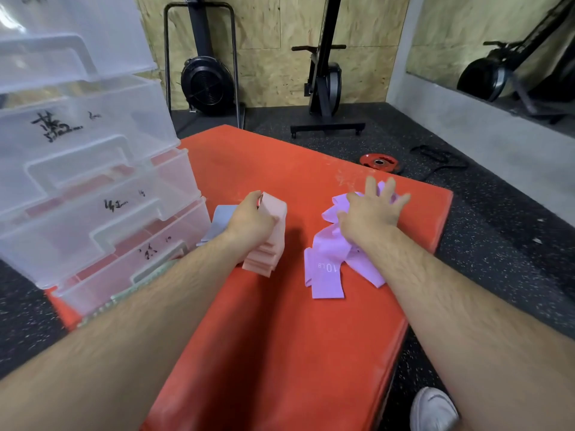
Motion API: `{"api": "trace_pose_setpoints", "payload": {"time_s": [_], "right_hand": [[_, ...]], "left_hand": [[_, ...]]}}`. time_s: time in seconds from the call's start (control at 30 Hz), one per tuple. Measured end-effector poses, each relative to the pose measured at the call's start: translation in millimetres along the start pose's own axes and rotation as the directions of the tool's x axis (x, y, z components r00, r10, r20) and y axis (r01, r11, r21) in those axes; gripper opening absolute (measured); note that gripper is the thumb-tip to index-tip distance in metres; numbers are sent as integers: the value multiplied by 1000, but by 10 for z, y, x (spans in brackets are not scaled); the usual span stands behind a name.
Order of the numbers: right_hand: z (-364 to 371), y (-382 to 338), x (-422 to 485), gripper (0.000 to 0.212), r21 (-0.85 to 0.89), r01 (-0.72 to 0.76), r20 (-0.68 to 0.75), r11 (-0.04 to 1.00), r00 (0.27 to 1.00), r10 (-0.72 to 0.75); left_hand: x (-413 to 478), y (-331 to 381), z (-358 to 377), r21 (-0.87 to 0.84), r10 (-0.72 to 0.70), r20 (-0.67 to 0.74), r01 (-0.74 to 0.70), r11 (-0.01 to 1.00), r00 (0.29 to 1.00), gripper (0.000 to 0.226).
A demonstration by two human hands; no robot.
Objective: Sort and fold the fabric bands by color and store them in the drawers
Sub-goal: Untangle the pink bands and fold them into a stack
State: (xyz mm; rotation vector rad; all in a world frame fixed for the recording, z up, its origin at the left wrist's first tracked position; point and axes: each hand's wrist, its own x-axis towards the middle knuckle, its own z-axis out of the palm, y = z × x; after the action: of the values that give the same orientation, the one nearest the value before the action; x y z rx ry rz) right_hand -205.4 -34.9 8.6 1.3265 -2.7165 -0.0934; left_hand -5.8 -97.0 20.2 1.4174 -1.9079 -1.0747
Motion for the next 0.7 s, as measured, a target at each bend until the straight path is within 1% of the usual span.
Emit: {"api": "trace_pose_setpoints", "payload": {"time_s": [0.03, 0.07, 0.1, 0.13, 0.17, 0.2, 0.23, 0.27, 0.3, 0.33, 0.37, 0.43, 0.47, 0.53, 0.57, 0.63, 0.67, 0.7], "right_hand": [[-22, -25, -15, 40, -31, 41, -90, 999, 995, -44], [-57, -85, -28, 38, -15, 106, -198, 994, 974, -107], [-90, -173, -52, 36, 49, 186, -287, 981, 944, -165], [-107, -281, -81, 35, 172, 271, -326, 947, 923, -205], [-126, -393, -127, 34, 379, 321, -277, 868, 934, -225], [-136, -510, -175, 34, 614, 284, -141, 737, 958, -251], [-131, -617, -223, 36, 793, 162, 24, 587, 955, -295], [-120, -700, -270, 39, 883, 24, 156, 468, 927, -342], [-94, -763, -292, 42, 917, -62, 221, 393, 900, -375], [-60, -811, -292, 42, 938, -103, 233, 331, 894, -382], [-34, -847, -278, 41, 954, -114, 218, 279, 899, -380], [-8, -903, -233, 42, 975, -123, 187, 185, 904, -384], [5, -926, -213, 44, 979, -125, 181, 163, 902, -393], [13, -951, -201, 46, 980, -137, 182, 141, 903, -388], [7, -962, -194, 47, 981, -165, 192, 104, 908, -373], [-6, -994, -179, 51, 969, -247, 229, -9, 909, -349], [-12, -1009, -175, 54, 961, -272, 238, -55, 910, -340], [13, -1026, -166, 55, 964, -261, 230, -55, 917, -325]], "left_hand": [[16, -10, 6, 11, -10, 11, 10, 1000, 1000, 58], [32, -24, 9, 14, -21, 17, 21, 1000, 1000, 62], [42, -32, 8, 4, -29, 14, 29, 1000, 999, 62], [59, -44, 9, -11, -38, 3, 38, 999, 999, 62], [63, -44, 1, -25, -43, -9, 42, 999, 999, 60], [71, -38, -3, -38, -45, -21, 44, 998, 999, 59], [70, -30, -10, -62, -44, -26, 42, 997, 999, 60], [81, -25, -16, -100, -45, -27, 42, 994, 999, 61], [86, -18, -20, -148, -54, -26, 50, 988, 998, 63], [99, -14, -27, -202, -75, -21, 69, 977, 997, 65], [114, -12, -34, -248, -96, -14, 90, 965, 995, 65], [141, 1, -50, -257, -122, 20, 123, 958, 992, 64], [162, -14, -53, -269, -122, 27, 125, 955, 992, 65], [175, -28, -70, -349, -133, 65, 147, 925, 989, 78], [178, -37, -82, -359, -120, 77, 140, 923, 990, 83], [180, -38, -108, -304, -50, 85, 74, 950, 995, 86], [193, -45, -117, -214, 1, 64, 12, 977, 998, 83], [191, -59, -116, -71, 51, 30, -49, 996, 998, 77]]}}
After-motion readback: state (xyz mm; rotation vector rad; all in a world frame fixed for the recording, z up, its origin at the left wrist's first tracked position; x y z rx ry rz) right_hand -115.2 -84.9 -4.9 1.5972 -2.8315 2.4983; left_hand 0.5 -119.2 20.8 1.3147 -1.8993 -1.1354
